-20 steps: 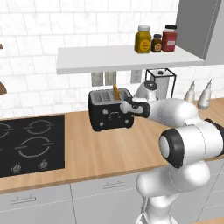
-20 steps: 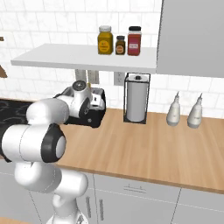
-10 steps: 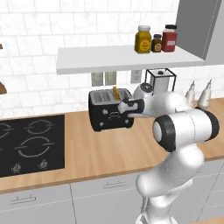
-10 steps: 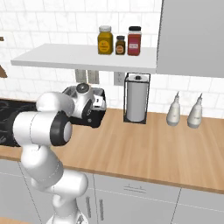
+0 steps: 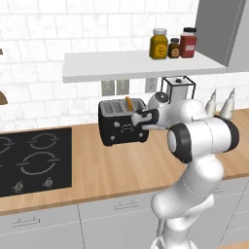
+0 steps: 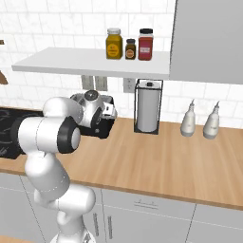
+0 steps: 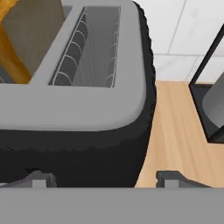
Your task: Start the toaster. Once the lever pops up, take the bread to the plate on the dining counter.
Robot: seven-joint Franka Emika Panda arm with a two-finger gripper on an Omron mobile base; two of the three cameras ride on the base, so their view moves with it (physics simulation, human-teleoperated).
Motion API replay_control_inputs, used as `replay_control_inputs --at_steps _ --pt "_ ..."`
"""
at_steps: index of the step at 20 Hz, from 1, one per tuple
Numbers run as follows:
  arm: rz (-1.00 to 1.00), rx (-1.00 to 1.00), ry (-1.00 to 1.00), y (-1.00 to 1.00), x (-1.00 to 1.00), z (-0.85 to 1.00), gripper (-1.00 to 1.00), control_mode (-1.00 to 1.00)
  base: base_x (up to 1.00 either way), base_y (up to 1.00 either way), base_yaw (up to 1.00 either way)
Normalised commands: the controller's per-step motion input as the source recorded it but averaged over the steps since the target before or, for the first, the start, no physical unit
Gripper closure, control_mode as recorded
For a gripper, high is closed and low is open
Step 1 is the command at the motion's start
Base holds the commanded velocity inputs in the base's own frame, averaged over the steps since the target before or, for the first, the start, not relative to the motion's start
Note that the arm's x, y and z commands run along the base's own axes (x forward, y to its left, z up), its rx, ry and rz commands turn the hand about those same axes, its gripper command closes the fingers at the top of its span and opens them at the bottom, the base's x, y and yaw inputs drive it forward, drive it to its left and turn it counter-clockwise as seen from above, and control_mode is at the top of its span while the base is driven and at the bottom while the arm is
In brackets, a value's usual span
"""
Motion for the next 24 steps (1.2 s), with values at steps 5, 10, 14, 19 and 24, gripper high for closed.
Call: replay_control_inputs --at_steps 5,10,14,19,24 --pt "0.00 -0.11 0.02 0.02 0.00 -1.00 -1.00 -1.00 0.00 0.00 0.00" --pt "0.00 -0.12 0.03 0.14 -0.03 -1.00 -1.00 -1.00 0.00 0.00 0.00" --pt "0.01 -0.09 0.05 0.03 -0.37 -1.00 -1.00 -1.00 0.00 0.00 0.00" --pt "0.00 -0.08 0.11 0.00 -0.40 -1.00 -1.00 -1.00 0.00 0.00 0.00" --pt "0.00 -0.01 0.07 -0.06 -0.47 -0.68 -1.00 -1.00 0.00 0.00 0.00"
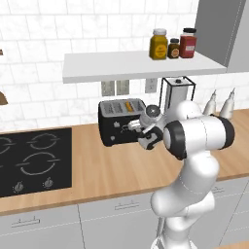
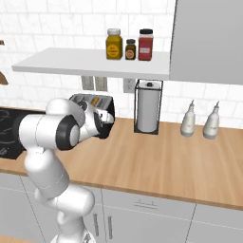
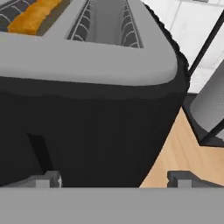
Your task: Start the toaster. Once the lever pops up, take the bread to the plate on the dining counter.
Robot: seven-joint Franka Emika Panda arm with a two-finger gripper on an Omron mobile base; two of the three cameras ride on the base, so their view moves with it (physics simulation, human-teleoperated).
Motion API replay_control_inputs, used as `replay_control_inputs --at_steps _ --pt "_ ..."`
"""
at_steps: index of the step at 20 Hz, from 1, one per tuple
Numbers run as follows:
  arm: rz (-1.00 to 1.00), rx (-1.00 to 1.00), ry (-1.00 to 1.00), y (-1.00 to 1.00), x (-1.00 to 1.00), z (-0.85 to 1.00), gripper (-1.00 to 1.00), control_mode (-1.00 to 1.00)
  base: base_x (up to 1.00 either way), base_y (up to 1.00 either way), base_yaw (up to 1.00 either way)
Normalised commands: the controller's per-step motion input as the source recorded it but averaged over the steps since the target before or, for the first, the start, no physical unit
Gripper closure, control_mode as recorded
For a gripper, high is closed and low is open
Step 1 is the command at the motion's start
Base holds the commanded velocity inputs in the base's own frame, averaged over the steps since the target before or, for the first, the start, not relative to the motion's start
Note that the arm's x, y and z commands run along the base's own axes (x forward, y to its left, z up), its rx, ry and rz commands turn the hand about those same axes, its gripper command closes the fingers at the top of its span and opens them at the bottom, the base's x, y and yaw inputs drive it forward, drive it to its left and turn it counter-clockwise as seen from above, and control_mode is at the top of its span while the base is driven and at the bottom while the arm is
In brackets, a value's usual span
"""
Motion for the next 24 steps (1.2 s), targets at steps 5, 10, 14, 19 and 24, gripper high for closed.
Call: replay_control_inputs --at_steps 5,10,14,19,24 --pt "0.00 0.09 -0.35 -0.11 -0.59 0.68 -1.00 -1.00 0.00 0.00 0.00" --pt "-0.03 0.14 -0.14 -0.36 -0.39 0.92 -1.00 -1.00 0.00 0.00 0.00" --pt "-0.10 0.22 0.00 -0.83 -0.67 0.82 -1.00 -1.00 0.00 0.00 0.00" --pt "-0.03 0.21 0.00 -0.71 -0.70 0.99 -1.00 -1.00 0.00 0.00 0.00" --pt "-0.06 0.18 0.25 -0.49 -0.29 1.00 -1.00 -1.00 0.00 0.00 0.00"
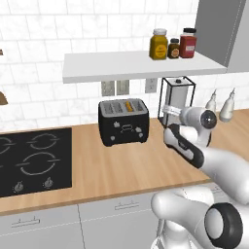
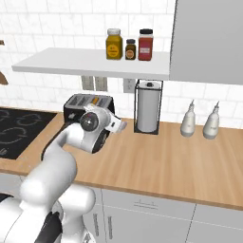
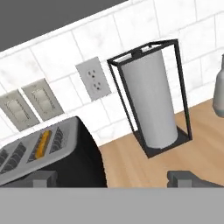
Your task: Start the toaster. Once the lever pops up, take the bread to the plate on the dining counter.
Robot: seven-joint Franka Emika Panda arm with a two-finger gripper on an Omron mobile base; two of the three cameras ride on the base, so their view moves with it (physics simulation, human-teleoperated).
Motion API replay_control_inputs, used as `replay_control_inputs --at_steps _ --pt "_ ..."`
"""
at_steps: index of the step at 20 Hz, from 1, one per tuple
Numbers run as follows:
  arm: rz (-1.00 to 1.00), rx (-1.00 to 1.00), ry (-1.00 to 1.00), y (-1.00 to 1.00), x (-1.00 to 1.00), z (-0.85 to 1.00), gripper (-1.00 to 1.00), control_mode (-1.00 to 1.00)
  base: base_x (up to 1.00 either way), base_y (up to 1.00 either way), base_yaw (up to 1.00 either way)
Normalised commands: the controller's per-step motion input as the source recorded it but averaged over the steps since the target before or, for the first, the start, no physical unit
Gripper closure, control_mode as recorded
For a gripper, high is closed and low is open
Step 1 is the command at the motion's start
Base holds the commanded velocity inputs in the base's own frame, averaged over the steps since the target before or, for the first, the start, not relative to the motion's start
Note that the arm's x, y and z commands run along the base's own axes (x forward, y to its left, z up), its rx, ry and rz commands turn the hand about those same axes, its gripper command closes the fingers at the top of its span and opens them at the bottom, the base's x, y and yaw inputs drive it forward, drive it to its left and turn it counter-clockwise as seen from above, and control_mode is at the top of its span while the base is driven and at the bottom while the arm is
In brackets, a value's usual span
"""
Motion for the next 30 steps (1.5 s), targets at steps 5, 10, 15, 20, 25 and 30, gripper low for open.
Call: replay_control_inputs --at_steps 5,10,15,20,25,30 --pt "-0.11 0.06 0.48 -0.41 -0.15 0.74 -1.00 -1.00 0.00 0.00 0.00" --pt "-0.14 0.00 0.07 -0.73 -0.53 -0.06 -1.00 -1.00 0.00 0.00 0.00" --pt "-0.04 0.00 0.00 -0.58 -0.22 -0.25 -1.00 -1.00 0.00 0.00 0.00" --pt "0.00 0.00 0.00 -0.07 -0.03 0.00 -1.00 -1.00 0.00 0.00 0.00" --pt "0.00 0.00 0.00 0.00 0.00 0.00 -1.00 -1.00 0.00 0.00 0.00" --pt "0.00 0.00 0.00 0.00 0.00 0.00 -1.00 -1.00 0.00 0.00 0.00"
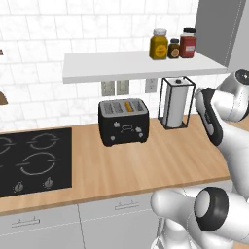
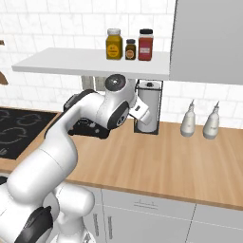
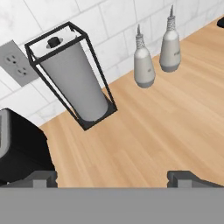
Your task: Start the toaster. Once the lever pops up, take the bread to the plate on the dining counter.
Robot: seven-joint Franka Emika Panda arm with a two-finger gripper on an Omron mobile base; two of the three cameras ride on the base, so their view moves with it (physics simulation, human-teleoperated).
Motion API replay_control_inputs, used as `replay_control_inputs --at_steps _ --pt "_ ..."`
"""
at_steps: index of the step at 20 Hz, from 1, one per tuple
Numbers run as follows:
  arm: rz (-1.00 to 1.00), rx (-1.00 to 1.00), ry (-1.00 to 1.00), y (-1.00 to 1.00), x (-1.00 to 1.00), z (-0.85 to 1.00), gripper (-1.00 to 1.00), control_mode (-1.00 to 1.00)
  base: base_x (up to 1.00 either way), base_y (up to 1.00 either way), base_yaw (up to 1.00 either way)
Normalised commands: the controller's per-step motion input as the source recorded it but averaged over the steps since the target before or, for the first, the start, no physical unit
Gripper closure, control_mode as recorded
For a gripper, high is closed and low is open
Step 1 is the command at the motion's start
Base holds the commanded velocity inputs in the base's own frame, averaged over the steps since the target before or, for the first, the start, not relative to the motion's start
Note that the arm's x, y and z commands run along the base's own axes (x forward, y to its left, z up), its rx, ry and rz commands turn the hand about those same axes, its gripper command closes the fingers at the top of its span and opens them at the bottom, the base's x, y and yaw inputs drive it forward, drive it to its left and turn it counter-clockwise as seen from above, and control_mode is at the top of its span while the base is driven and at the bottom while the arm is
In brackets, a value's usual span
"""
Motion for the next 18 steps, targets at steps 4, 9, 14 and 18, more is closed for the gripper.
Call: replay_control_inputs --at_steps 4,9,14,18 --pt "0.00 0.00 0.00 0.00 0.00 0.00 -1.00 -1.00 0.00 0.00 0.00" --pt "0.00 0.00 0.00 0.00 0.00 0.00 -1.00 -1.00 0.00 0.00 0.00" --pt "0.00 0.00 0.00 0.00 0.00 0.00 -1.00 -1.00 0.00 0.00 0.00" --pt "0.00 0.00 0.00 0.00 0.00 0.00 -1.00 -1.00 0.00 0.00 0.00"
